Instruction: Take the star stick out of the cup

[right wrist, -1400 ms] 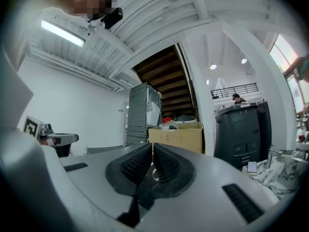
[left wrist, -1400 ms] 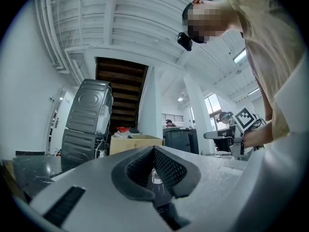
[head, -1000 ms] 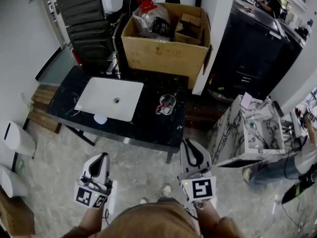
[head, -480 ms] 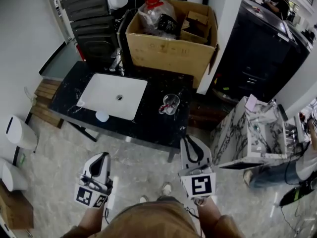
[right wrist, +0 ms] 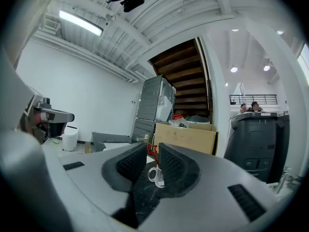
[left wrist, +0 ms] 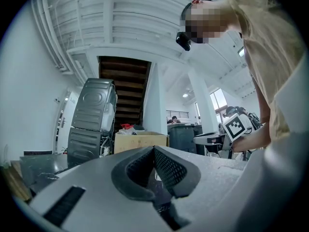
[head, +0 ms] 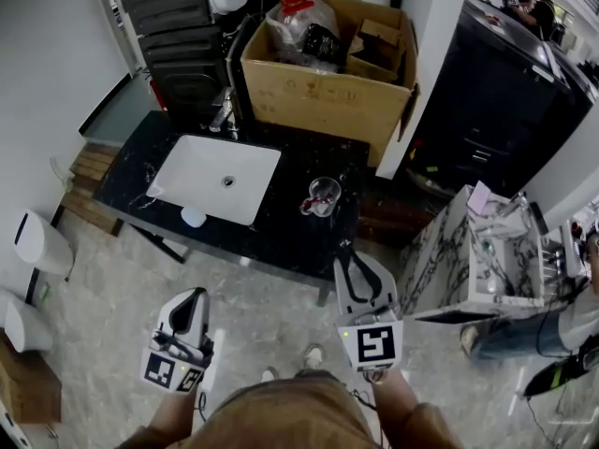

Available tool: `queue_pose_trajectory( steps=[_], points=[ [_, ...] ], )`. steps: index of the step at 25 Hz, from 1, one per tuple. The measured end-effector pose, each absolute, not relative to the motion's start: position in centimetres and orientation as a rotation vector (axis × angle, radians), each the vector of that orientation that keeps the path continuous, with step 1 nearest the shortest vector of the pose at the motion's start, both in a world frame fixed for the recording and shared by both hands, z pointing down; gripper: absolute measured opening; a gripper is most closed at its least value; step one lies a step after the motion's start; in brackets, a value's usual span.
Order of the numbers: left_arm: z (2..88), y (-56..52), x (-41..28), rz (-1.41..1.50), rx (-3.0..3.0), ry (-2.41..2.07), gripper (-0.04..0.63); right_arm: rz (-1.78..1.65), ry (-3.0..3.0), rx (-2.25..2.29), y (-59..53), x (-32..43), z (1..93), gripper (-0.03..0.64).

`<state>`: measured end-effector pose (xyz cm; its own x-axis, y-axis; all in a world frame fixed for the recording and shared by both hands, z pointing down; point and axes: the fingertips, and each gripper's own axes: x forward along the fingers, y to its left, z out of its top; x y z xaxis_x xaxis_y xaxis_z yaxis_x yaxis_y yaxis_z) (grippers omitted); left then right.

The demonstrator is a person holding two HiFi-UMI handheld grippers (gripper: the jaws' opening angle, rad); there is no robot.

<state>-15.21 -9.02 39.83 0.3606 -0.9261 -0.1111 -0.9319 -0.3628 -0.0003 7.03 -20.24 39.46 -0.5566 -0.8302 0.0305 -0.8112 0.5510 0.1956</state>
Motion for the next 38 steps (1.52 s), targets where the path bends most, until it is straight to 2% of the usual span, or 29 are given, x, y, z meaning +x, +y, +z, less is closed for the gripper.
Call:
queue_pose_trajectory(
  steps=[38],
  points=[
    [41.1, -10.6, -14.2, 0.083, -2.499, 1.821, 0.002, -0.44, -2.521, 1.21, -26.8, 4.9, 43.9, 0.106]
  ],
)
